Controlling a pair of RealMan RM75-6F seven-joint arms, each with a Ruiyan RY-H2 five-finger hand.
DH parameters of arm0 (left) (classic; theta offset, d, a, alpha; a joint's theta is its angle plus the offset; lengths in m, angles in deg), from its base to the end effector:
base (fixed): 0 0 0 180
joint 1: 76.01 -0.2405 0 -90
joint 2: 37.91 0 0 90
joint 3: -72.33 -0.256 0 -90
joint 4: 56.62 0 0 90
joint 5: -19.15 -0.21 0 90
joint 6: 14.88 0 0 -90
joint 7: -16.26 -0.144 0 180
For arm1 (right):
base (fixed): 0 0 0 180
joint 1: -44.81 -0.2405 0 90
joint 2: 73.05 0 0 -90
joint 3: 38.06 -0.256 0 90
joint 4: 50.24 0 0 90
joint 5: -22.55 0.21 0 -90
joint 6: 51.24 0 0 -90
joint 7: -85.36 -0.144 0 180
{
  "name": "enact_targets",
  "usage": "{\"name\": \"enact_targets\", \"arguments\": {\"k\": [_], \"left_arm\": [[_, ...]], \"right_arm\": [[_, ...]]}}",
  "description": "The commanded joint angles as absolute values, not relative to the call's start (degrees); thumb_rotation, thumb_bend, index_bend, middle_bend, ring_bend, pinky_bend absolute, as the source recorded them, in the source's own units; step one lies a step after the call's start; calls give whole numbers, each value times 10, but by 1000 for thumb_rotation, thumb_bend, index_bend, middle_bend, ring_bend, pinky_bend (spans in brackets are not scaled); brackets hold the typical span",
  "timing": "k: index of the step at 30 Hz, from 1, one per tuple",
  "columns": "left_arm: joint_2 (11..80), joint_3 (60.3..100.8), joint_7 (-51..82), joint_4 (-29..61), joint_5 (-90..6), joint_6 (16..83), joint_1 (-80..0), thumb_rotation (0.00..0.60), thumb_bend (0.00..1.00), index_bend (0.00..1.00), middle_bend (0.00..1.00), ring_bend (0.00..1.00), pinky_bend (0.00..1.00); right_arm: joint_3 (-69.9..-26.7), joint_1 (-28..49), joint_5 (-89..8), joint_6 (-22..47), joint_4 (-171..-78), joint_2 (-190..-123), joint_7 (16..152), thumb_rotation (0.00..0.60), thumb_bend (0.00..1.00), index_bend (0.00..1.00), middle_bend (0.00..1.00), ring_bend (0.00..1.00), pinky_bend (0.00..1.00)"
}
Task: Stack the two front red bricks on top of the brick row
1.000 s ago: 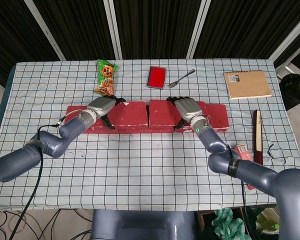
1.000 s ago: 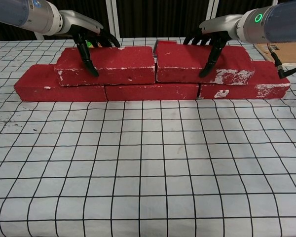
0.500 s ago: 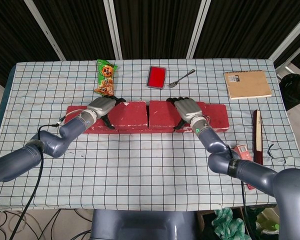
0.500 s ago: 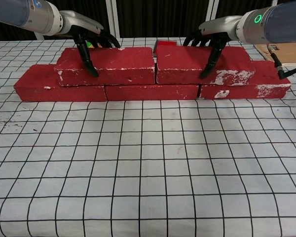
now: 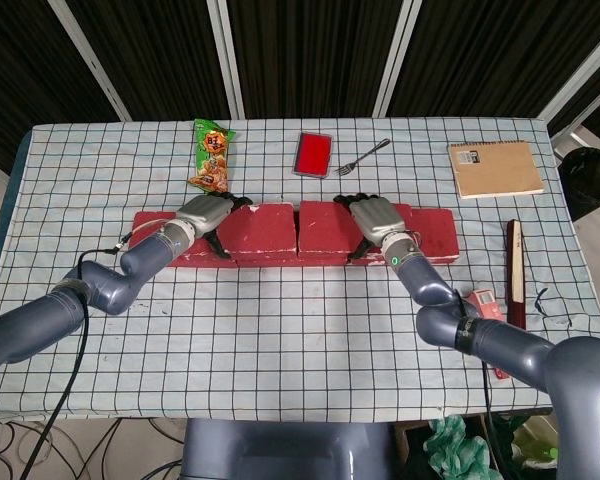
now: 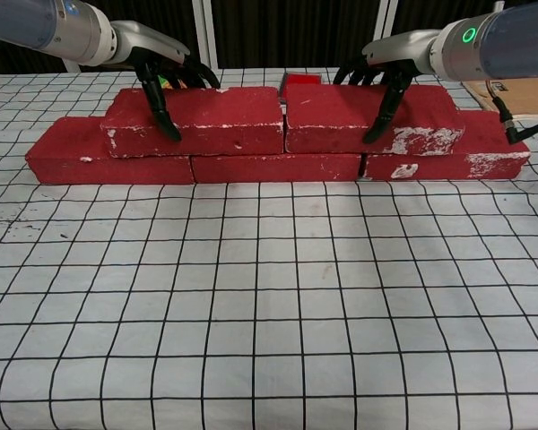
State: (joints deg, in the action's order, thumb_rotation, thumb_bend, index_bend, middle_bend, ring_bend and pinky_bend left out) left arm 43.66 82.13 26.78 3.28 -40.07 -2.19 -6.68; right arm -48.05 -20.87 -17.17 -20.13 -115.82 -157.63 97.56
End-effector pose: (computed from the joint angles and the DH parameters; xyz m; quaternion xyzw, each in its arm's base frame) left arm -0.0984 0.4790 0.0228 -0.7840 -0.4586 -0.2373 0.3445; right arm -0.1063 -0.4668 0.0165 0.7418 -0.4348 0.2966 0.4156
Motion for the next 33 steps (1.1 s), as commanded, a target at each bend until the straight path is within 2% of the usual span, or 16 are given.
{"name": "enact_targets", "arguments": {"k": [1, 33], "left_arm": [[437, 821, 268, 32, -401, -21, -67, 600, 0, 128, 118, 0, 27], [435, 819, 271, 33, -403, -24, -63, 600, 0, 93, 89, 0, 0]], "right_arm": [[-480, -209, -171, -202, -1158, -1576, 975, 600, 26, 99, 129, 92, 181], [-480, -208, -178, -202, -1166, -1570, 969, 600, 0, 92, 117, 90, 160]]}}
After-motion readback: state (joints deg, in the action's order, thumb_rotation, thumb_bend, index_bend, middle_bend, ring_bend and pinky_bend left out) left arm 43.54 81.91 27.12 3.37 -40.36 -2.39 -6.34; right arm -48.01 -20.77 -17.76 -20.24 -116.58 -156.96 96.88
